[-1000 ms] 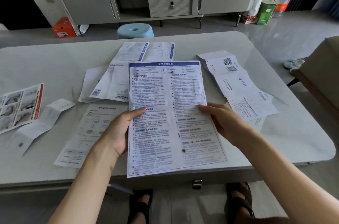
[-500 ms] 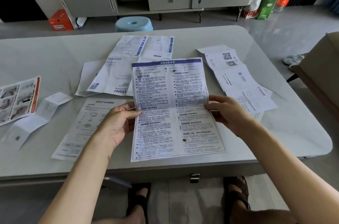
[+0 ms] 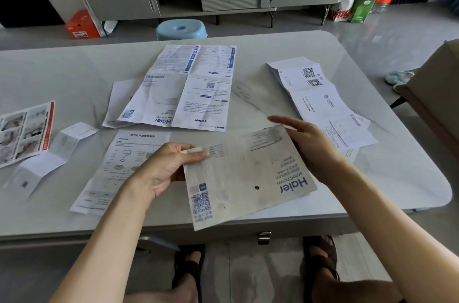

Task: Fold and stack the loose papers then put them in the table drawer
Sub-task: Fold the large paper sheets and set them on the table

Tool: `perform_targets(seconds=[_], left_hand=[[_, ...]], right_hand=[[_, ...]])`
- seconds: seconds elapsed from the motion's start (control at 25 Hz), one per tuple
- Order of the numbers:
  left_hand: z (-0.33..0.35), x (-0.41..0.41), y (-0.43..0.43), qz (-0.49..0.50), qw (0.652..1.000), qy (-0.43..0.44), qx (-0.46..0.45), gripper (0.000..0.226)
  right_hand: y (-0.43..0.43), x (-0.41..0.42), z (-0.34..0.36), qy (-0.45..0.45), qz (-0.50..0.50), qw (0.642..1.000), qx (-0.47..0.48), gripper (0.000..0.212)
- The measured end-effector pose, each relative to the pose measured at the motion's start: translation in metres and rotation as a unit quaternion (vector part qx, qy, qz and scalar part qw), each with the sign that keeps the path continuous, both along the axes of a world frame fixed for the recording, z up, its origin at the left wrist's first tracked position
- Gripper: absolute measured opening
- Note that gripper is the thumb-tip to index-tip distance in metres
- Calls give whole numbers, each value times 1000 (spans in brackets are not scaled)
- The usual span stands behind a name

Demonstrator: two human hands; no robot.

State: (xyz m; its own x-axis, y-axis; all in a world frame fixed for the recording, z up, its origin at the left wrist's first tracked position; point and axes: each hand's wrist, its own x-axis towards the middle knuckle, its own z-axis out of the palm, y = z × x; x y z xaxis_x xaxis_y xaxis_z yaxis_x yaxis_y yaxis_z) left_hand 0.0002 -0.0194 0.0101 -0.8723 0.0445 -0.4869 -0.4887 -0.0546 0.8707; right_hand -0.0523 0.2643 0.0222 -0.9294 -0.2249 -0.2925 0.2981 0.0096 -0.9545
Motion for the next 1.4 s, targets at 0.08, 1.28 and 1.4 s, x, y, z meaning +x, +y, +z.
perform_targets(seconds=[0.08,1.28,1.4], left_hand=[[-1,-3,-1,52,998,4,20,60],[-10,-25,-18,357,931,2,81,7],[-9,-29,-25,364,922,-16,131,8]], right_hand=[[1,-2,-1,-35,-26,999,-21,25],[-145,-79,-35,343,282,702,557,85],[-168,-90,-43,346,275,696,566,47]])
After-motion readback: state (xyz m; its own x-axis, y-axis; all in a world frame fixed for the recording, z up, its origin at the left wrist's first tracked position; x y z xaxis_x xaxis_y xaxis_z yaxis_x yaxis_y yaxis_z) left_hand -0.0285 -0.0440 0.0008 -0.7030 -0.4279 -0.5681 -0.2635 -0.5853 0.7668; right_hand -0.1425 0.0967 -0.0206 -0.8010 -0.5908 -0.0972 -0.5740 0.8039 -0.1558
